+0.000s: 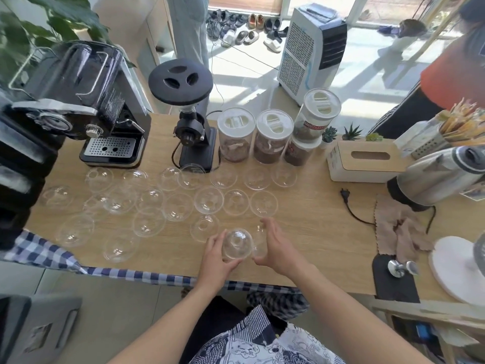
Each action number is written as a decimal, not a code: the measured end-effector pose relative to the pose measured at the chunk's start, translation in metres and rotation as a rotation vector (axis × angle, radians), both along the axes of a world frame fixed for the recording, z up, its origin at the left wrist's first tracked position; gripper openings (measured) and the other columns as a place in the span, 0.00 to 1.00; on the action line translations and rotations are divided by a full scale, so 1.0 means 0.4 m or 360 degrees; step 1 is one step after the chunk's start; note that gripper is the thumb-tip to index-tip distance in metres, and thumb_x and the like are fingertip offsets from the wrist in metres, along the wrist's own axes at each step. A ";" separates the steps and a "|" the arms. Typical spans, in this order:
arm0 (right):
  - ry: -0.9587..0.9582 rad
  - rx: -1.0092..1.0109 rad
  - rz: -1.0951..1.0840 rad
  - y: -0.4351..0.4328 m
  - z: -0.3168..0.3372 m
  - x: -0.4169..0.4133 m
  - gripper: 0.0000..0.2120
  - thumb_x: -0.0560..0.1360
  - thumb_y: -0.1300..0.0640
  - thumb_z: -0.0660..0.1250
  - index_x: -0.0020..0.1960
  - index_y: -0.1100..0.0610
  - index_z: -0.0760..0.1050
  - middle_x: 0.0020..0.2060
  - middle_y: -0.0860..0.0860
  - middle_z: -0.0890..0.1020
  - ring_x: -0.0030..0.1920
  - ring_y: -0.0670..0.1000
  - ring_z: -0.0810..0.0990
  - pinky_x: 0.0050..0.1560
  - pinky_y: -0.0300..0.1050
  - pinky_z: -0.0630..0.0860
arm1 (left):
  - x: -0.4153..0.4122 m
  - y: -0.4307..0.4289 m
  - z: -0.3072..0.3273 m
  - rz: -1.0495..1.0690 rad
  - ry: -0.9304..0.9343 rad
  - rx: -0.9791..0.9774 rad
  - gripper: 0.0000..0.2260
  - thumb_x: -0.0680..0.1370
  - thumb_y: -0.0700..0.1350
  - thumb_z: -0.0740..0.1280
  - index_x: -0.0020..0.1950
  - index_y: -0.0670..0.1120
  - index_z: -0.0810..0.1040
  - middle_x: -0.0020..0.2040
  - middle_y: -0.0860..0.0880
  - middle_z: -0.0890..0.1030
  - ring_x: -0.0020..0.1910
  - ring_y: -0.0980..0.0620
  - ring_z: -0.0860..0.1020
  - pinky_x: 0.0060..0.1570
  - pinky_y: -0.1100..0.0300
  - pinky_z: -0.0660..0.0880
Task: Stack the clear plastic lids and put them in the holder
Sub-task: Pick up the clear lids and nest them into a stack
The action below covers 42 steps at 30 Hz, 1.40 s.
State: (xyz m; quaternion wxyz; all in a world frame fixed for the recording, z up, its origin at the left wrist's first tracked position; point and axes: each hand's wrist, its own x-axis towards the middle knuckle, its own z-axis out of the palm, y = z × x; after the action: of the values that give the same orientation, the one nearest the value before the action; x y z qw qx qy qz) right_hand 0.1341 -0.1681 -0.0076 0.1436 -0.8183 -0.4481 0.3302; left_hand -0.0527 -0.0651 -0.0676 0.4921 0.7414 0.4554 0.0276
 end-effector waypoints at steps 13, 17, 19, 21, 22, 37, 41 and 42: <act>-0.0285 -0.0097 0.0138 0.068 -0.054 -0.074 0.43 0.74 0.43 0.81 0.82 0.45 0.62 0.74 0.56 0.65 0.67 0.58 0.72 0.70 0.56 0.77 | -0.065 0.056 -0.016 -0.0255 0.0156 0.0153 0.34 0.80 0.47 0.78 0.84 0.52 0.68 0.74 0.60 0.71 0.70 0.57 0.77 0.73 0.55 0.77; -0.0232 -0.0157 0.0144 0.086 -0.077 -0.092 0.45 0.75 0.49 0.81 0.85 0.45 0.59 0.80 0.56 0.63 0.71 0.61 0.74 0.72 0.56 0.78 | -0.110 0.093 0.009 -0.0074 0.0192 0.0451 0.15 0.84 0.50 0.72 0.69 0.50 0.76 0.61 0.58 0.74 0.58 0.59 0.78 0.59 0.60 0.80; -0.0248 -0.0168 0.0152 0.097 -0.084 -0.098 0.46 0.76 0.49 0.81 0.85 0.45 0.58 0.80 0.55 0.63 0.73 0.60 0.73 0.71 0.54 0.78 | -0.115 0.123 0.022 -0.0001 0.0206 0.0515 0.19 0.83 0.53 0.73 0.70 0.49 0.74 0.64 0.56 0.73 0.59 0.58 0.77 0.58 0.61 0.80; -0.0268 -0.0176 0.0134 0.110 -0.085 -0.104 0.48 0.76 0.48 0.80 0.86 0.46 0.56 0.80 0.54 0.64 0.74 0.59 0.73 0.71 0.53 0.79 | -0.114 0.156 0.034 0.0001 0.0231 0.0523 0.24 0.82 0.55 0.75 0.74 0.49 0.72 0.67 0.55 0.72 0.59 0.58 0.77 0.51 0.64 0.79; -0.0273 -0.0180 0.0114 0.116 -0.085 -0.108 0.49 0.76 0.47 0.80 0.87 0.47 0.55 0.81 0.54 0.64 0.75 0.59 0.72 0.72 0.53 0.78 | -0.112 0.171 0.040 -0.0016 0.0243 0.0506 0.26 0.81 0.55 0.76 0.75 0.49 0.71 0.69 0.55 0.71 0.58 0.58 0.77 0.47 0.66 0.76; -0.0249 0.0036 -0.0641 0.107 -0.028 -0.032 0.48 0.79 0.29 0.71 0.86 0.54 0.57 0.76 0.53 0.68 0.76 0.54 0.69 0.74 0.58 0.76 | -0.070 0.273 -0.049 -0.0257 0.0259 0.0398 0.38 0.76 0.53 0.83 0.79 0.46 0.68 0.77 0.48 0.73 0.65 0.47 0.81 0.58 0.48 0.82; -0.0209 0.0003 -0.0729 0.121 -0.056 0.033 0.50 0.78 0.37 0.77 0.86 0.58 0.55 0.78 0.56 0.67 0.79 0.57 0.67 0.80 0.57 0.69 | -0.063 0.273 -0.029 -0.0252 0.0261 0.0383 0.37 0.75 0.55 0.83 0.78 0.48 0.69 0.76 0.49 0.75 0.66 0.48 0.80 0.58 0.50 0.81; -0.0199 -0.0012 -0.0741 0.124 -0.064 0.048 0.51 0.78 0.38 0.79 0.86 0.60 0.56 0.78 0.57 0.67 0.79 0.58 0.66 0.80 0.56 0.68 | -0.070 0.264 -0.016 -0.0239 0.0260 0.0400 0.37 0.75 0.56 0.83 0.78 0.49 0.69 0.75 0.50 0.75 0.64 0.50 0.81 0.54 0.51 0.81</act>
State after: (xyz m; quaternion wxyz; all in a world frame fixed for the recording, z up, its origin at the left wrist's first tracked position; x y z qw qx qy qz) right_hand 0.1533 -0.1184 -0.0333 0.1847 -0.9189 -0.2542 0.2386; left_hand -0.0808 0.0406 -0.0741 0.3576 0.8289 0.4300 -0.0129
